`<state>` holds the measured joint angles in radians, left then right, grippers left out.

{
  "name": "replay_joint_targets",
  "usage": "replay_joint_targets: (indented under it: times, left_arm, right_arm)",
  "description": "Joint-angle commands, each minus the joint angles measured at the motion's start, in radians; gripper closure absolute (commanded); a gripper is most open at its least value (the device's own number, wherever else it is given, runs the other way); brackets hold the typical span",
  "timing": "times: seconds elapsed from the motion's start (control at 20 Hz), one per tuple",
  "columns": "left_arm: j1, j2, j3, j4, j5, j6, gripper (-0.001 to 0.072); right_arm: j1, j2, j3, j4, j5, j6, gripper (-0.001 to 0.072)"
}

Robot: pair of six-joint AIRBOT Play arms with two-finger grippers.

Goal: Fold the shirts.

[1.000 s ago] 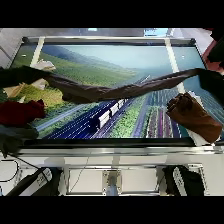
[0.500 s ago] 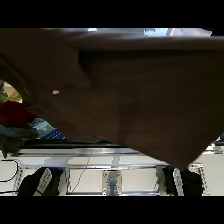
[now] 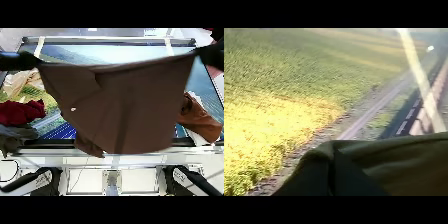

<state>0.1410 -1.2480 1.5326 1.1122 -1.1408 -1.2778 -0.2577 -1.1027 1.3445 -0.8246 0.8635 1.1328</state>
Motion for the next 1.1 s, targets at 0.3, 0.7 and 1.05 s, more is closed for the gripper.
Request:
replay_joint_targets:
  times: [0.3,0.7,1.05]
  left_arm:
    - [-0.167,-0.432,0.01,0.431,0.403,-0.3,0.0696]
    - [-0.168,-0.444,0.075,0.42,-0.05,-0.27,0.0695]
    - [-0.168,-0.446,-0.098,0.327,-0.088,-0.227,0.0695]
  right_arm:
    - [0.192,-0.422,-0.024,-0.066,-0.43,0.026,0.0686]
    - [0.151,-0.424,0.017,-0.21,-0.185,0.043,0.0686]
    - [0.16,-0.483,-0.079,-0.21,-0.197,0.076,0.0686]
